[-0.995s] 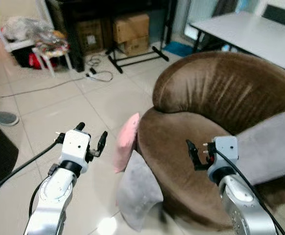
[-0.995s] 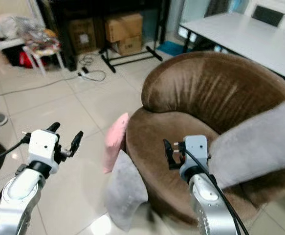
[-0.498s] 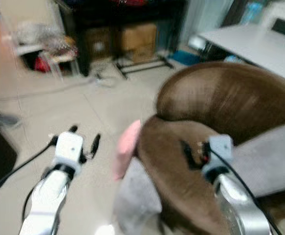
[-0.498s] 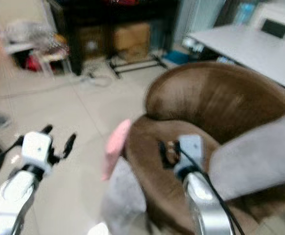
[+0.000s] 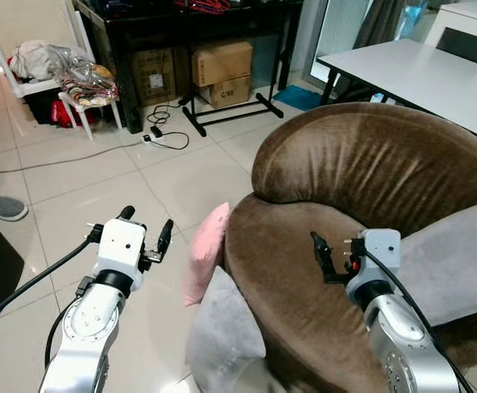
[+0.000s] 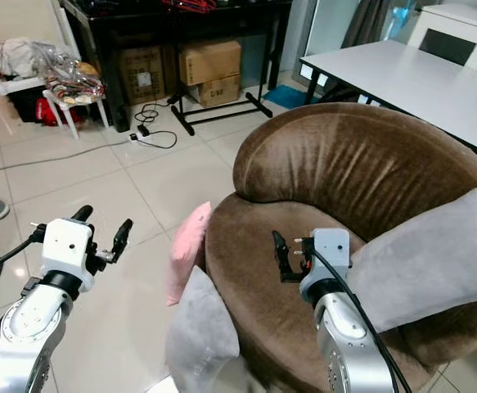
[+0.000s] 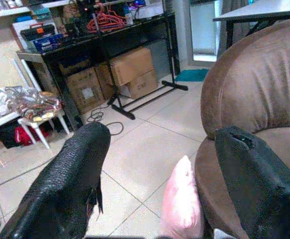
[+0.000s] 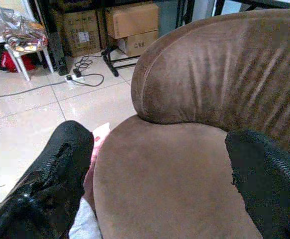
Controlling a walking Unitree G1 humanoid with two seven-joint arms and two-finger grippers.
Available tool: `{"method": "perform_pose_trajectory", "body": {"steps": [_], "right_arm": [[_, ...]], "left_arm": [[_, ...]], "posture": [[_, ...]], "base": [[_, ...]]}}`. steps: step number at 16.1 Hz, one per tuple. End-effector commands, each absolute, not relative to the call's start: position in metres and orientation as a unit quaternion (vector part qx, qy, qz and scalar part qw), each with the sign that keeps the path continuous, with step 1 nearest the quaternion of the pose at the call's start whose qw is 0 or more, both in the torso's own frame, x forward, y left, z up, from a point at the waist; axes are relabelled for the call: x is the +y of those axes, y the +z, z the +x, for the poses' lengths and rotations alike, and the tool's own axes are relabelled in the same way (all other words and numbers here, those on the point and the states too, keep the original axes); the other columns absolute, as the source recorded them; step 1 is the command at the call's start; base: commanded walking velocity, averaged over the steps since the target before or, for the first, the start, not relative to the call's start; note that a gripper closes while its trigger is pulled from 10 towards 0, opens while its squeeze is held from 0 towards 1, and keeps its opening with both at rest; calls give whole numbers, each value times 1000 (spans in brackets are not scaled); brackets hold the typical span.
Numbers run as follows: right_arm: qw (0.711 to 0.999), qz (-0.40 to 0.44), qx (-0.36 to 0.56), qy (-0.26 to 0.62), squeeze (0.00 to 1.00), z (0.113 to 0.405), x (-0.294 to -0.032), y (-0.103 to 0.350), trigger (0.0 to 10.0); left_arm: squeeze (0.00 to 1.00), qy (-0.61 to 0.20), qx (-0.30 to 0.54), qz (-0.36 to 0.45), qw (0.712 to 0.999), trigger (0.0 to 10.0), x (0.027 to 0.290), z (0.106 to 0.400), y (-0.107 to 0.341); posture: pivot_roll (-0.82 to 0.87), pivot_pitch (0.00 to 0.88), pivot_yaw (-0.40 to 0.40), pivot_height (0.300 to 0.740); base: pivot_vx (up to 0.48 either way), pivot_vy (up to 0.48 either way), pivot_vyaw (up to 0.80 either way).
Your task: Move the pillow to the sofa from floor
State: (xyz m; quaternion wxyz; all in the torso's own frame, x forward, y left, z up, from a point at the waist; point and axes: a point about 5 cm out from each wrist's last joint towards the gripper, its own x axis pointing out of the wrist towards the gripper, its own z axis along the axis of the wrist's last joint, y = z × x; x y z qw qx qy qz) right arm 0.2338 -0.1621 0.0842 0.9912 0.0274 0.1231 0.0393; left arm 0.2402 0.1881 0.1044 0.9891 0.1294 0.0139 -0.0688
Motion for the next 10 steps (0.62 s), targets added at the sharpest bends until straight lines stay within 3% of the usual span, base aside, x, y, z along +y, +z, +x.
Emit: {"method": "perform_pose_trajectory", "body": {"steps": [1, 10], "right_arm": [[993, 31, 114, 29, 0, 236, -167, 86, 10000], [990, 25, 123, 58, 0, 236, -162, 84, 10000]], "left_arm": [[0, -62, 16, 133, 989, 10000, 188, 242, 104], [0, -60, 12, 145, 988, 10000, 186, 238, 99]], "posture": [[-14, 0, -36, 685], [-19, 0, -50, 615]], "base": [[0, 0, 0], [0, 0, 0]]}}
